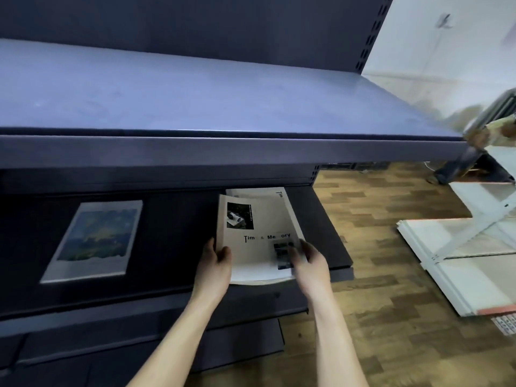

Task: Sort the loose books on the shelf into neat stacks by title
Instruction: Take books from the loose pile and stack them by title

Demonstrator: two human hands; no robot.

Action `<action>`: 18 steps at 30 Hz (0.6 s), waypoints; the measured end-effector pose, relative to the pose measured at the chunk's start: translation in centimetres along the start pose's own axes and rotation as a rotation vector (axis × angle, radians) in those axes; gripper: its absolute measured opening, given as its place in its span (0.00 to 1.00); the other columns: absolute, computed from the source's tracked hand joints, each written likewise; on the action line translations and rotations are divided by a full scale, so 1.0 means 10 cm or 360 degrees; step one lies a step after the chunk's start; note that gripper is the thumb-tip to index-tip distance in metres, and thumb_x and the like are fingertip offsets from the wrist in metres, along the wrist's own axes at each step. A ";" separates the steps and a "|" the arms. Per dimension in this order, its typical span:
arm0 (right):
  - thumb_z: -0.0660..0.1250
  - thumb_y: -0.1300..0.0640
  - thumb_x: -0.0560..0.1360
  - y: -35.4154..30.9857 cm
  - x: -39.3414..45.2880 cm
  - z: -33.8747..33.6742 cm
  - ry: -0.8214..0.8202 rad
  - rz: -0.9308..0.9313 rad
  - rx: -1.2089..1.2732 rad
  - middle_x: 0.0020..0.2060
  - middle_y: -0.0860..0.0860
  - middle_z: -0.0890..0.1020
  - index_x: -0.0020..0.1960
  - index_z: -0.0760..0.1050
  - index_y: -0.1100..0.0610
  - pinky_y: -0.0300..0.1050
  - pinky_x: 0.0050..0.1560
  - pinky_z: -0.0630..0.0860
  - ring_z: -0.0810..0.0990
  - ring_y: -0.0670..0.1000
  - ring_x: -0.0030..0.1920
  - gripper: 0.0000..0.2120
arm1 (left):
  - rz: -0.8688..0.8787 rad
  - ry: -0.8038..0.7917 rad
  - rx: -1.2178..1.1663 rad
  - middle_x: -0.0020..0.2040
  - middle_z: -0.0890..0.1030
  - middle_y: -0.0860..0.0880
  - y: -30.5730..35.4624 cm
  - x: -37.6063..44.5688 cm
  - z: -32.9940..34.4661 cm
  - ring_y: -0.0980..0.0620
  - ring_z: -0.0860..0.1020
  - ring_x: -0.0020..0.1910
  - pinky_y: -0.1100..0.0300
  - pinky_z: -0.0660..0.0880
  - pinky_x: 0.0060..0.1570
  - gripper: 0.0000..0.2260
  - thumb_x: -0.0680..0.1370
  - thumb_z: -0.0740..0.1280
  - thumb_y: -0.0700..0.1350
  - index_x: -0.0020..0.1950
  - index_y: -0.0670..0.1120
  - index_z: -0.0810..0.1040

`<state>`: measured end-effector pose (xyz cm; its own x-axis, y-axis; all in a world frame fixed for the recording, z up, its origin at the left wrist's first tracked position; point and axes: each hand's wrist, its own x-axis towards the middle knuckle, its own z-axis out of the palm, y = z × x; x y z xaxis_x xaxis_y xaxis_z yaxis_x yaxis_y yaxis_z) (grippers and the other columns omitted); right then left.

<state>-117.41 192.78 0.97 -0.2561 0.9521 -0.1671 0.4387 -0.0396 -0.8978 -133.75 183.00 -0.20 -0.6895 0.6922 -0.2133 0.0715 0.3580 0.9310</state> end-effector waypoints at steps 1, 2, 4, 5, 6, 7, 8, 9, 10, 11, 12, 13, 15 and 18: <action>0.65 0.55 0.81 0.02 0.07 -0.02 0.0016 0.0002 -0.0007 0.66 0.50 0.78 0.73 0.70 0.58 0.44 0.66 0.70 0.74 0.52 0.69 0.22 | -0.0041 -0.0007 0.0041 0.68 0.72 0.49 0.04 0.04 0.06 0.48 0.73 0.65 0.63 0.66 0.54 0.24 0.83 0.57 0.46 0.78 0.44 0.57; 0.66 0.55 0.80 0.03 0.13 -0.03 0.0018 0.0008 0.0014 0.68 0.52 0.76 0.75 0.68 0.59 0.42 0.67 0.69 0.73 0.53 0.70 0.24 | -0.0066 -0.0009 0.0090 0.67 0.72 0.49 0.07 0.07 0.12 0.47 0.74 0.63 0.62 0.68 0.53 0.24 0.83 0.58 0.46 0.78 0.43 0.57; 0.68 0.56 0.79 0.06 0.25 -0.04 0.0001 0.0002 0.0062 0.69 0.52 0.75 0.76 0.65 0.59 0.38 0.64 0.67 0.73 0.52 0.70 0.27 | -0.0067 -0.0021 0.0210 0.68 0.72 0.45 0.12 0.16 0.21 0.47 0.75 0.60 0.59 0.72 0.53 0.24 0.82 0.60 0.47 0.76 0.43 0.58; 0.69 0.57 0.78 0.06 0.29 -0.04 -0.0005 -0.0007 0.0062 0.68 0.52 0.76 0.76 0.66 0.59 0.38 0.62 0.68 0.74 0.51 0.69 0.28 | -0.0052 -0.0023 0.0306 0.69 0.71 0.43 0.14 0.20 0.24 0.47 0.75 0.61 0.57 0.73 0.55 0.25 0.81 0.61 0.48 0.76 0.44 0.59; 0.69 0.58 0.78 0.07 0.33 -0.03 -0.0004 -0.0031 0.0058 0.67 0.51 0.78 0.75 0.67 0.58 0.37 0.60 0.68 0.76 0.50 0.67 0.27 | -0.0040 -0.0031 0.0422 0.69 0.69 0.42 0.15 0.24 0.26 0.45 0.74 0.61 0.56 0.73 0.55 0.26 0.80 0.62 0.50 0.75 0.44 0.59; 0.69 0.58 0.78 0.10 0.37 -0.03 -0.0010 -0.0054 0.0030 0.64 0.51 0.79 0.73 0.68 0.58 0.36 0.58 0.69 0.77 0.49 0.65 0.25 | -0.0040 -0.0037 0.0527 0.69 0.67 0.42 0.16 0.26 0.28 0.45 0.74 0.60 0.57 0.72 0.53 0.26 0.79 0.63 0.51 0.74 0.45 0.60; 0.69 0.59 0.78 0.11 0.40 -0.04 -0.0020 -0.0075 0.0007 0.63 0.50 0.80 0.72 0.70 0.58 0.36 0.56 0.69 0.78 0.48 0.63 0.24 | -0.0040 -0.0039 0.0602 0.68 0.66 0.42 0.17 0.26 0.31 0.45 0.74 0.57 0.57 0.72 0.50 0.25 0.79 0.63 0.50 0.73 0.45 0.61; 0.68 0.60 0.78 0.14 0.42 -0.04 -0.0021 -0.0091 -0.0023 0.61 0.50 0.80 0.71 0.70 0.58 0.36 0.56 0.69 0.78 0.48 0.61 0.23 | -0.0031 -0.0036 0.0658 0.66 0.65 0.42 0.18 0.26 0.34 0.45 0.74 0.56 0.57 0.72 0.50 0.23 0.79 0.64 0.49 0.72 0.46 0.62; 0.68 0.61 0.77 0.17 0.45 -0.04 -0.0016 -0.0108 -0.0050 0.61 0.49 0.80 0.71 0.70 0.57 0.37 0.58 0.69 0.78 0.48 0.62 0.23 | -0.0012 -0.0026 0.0711 0.66 0.65 0.43 0.18 0.25 0.37 0.45 0.73 0.56 0.56 0.73 0.52 0.23 0.78 0.65 0.49 0.71 0.46 0.63; 0.68 0.60 0.77 0.19 0.47 -0.04 -0.0015 -0.0129 -0.0090 0.61 0.47 0.79 0.72 0.70 0.56 0.39 0.61 0.70 0.77 0.48 0.63 0.24 | 0.0004 -0.0017 0.0767 0.66 0.64 0.43 0.16 0.26 0.40 0.43 0.72 0.59 0.54 0.74 0.56 0.23 0.78 0.65 0.48 0.70 0.47 0.63; 0.68 0.58 0.76 0.22 0.50 -0.03 -0.0007 -0.0151 -0.0125 0.62 0.45 0.78 0.72 0.69 0.55 0.43 0.65 0.71 0.76 0.50 0.65 0.26 | 0.0004 -0.0006 0.0832 0.67 0.64 0.42 0.14 0.25 0.44 0.42 0.70 0.62 0.52 0.72 0.60 0.23 0.78 0.65 0.49 0.70 0.46 0.63; 0.67 0.55 0.74 0.25 0.53 -0.03 0.0008 -0.0185 -0.0183 0.63 0.46 0.79 0.73 0.69 0.53 0.48 0.67 0.72 0.76 0.52 0.66 0.27 | -0.0009 0.0008 0.0887 0.67 0.64 0.42 0.13 0.25 0.48 0.41 0.67 0.64 0.51 0.71 0.61 0.23 0.78 0.65 0.50 0.70 0.46 0.63; 0.65 0.51 0.71 0.34 0.63 -0.02 0.0006 -0.0249 -0.0335 0.62 0.48 0.80 0.69 0.72 0.52 0.53 0.67 0.70 0.76 0.57 0.64 0.27 | -0.0038 0.0042 0.0974 0.68 0.64 0.43 0.13 0.24 0.54 0.41 0.63 0.66 0.50 0.68 0.61 0.22 0.78 0.64 0.50 0.69 0.45 0.63; 0.67 0.49 0.73 0.44 0.70 -0.02 -0.0057 -0.0265 -0.0508 0.62 0.49 0.80 0.66 0.74 0.55 0.50 0.69 0.64 0.74 0.56 0.66 0.23 | -0.0076 0.0091 0.1005 0.71 0.62 0.43 0.13 0.22 0.61 0.40 0.60 0.69 0.49 0.66 0.65 0.27 0.80 0.63 0.50 0.75 0.45 0.58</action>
<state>-117.09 199.38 -4.03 -0.3741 0.9261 -0.0485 0.6338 0.2172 -0.7424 -130.77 188.81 -1.30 -0.7385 0.6380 -0.2180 0.4390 0.7004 0.5628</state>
